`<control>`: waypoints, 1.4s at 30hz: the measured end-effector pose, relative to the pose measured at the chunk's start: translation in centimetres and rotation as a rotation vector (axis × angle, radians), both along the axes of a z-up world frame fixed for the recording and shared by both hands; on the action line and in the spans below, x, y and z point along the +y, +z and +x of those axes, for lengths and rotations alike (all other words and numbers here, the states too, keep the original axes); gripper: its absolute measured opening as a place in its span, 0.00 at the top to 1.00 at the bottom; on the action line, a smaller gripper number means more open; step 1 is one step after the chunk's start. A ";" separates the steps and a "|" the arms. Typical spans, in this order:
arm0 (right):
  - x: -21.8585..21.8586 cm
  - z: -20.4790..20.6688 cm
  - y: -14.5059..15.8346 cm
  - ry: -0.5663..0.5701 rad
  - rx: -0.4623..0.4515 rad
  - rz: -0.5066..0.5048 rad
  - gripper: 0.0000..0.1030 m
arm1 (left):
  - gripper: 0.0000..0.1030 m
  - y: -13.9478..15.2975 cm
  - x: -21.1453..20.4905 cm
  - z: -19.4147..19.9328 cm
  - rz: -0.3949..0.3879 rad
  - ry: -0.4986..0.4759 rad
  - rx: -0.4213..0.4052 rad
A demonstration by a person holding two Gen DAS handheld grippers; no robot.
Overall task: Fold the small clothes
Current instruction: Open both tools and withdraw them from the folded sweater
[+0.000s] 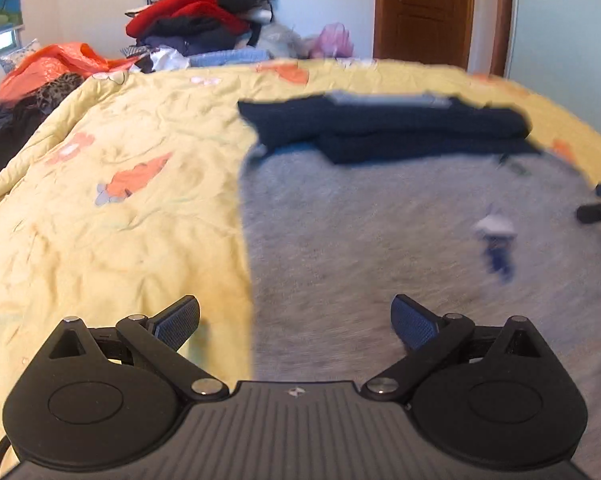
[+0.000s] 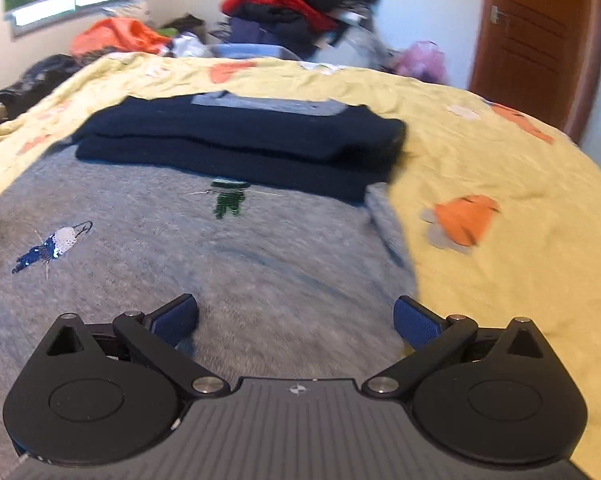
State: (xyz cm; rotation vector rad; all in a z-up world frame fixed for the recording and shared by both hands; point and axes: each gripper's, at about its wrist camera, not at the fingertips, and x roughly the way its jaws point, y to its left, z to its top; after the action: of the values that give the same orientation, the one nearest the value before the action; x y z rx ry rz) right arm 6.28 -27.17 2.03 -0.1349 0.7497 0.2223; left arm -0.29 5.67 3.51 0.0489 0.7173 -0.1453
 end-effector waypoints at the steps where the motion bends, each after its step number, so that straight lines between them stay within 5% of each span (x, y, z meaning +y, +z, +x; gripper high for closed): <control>1: 0.4 -0.5 0.6 -0.003 -0.011 0.020 0.00 | 0.00 0.6 -0.7 -0.7 -0.042 -0.019 -0.019; 3: 1.2 -2.0 1.4 0.049 -0.032 0.106 0.00 | 0.00 1.0 -2.6 -1.3 -0.103 -0.070 -0.017; 5: 2.7 -2.6 1.3 0.100 -0.020 0.154 0.00 | 0.00 0.0 -4.5 -1.8 -0.055 -0.134 -0.008; 7: 4.3 -3.0 0.0 0.134 0.017 0.129 0.00 | 0.00 -1.9 -5.9 -2.3 0.076 -0.143 -0.014; 10: 4.5 -5.7 -1.8 0.166 -0.048 0.014 0.00 | 0.00 -1.8 -3.9 -3.3 0.031 -0.133 0.004; 13: 1.8 -7.1 -1.6 0.117 -0.031 0.033 0.00 | 0.00 -1.8 -1.9 -4.5 0.032 -0.119 0.008; 17: -0.8 -8.4 -0.9 0.049 -0.005 0.012 0.01 | 0.00 -1.0 -2.0 -5.9 0.116 -0.044 -0.009; 19: -0.7 -8.4 0.1 -0.013 0.014 0.008 0.00 | 0.00 0.2 -2.7 -6.0 0.055 -0.054 -0.021; 22: 0.9 -8.7 1.7 -0.002 -0.008 0.152 0.00 | 0.00 1.2 -5.8 -6.4 -0.058 -0.113 -0.043; 25: 3.8 -8.7 1.3 0.080 0.030 0.190 0.00 | 0.00 -0.8 -8.9 -5.7 -0.012 -0.136 0.031; 27: 5.5 -8.7 -0.3 0.106 0.067 0.105 0.00 | 0.00 -1.7 -9.4 -6.5 0.038 -0.142 -0.012; 29: 5.9 -10.5 -1.5 0.157 -0.016 -0.014 0.00 | 0.00 -1.8 -8.3 -7.4 0.023 -0.149 -0.008; 38: -0.9 -13.6 0.2 -0.020 0.055 0.010 0.02 | 0.00 0.0 -4.2 -10.4 0.022 -0.066 0.036; 42: 0.9 -15.5 2.1 0.024 0.030 0.168 0.00 | 0.00 0.5 -6.3 -11.6 -0.051 -0.161 0.012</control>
State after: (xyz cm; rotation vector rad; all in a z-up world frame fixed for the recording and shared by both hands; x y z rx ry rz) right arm -9.20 -26.27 4.09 0.0186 0.7559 0.3096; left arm -11.90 -0.62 3.99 0.0570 0.7214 -0.3176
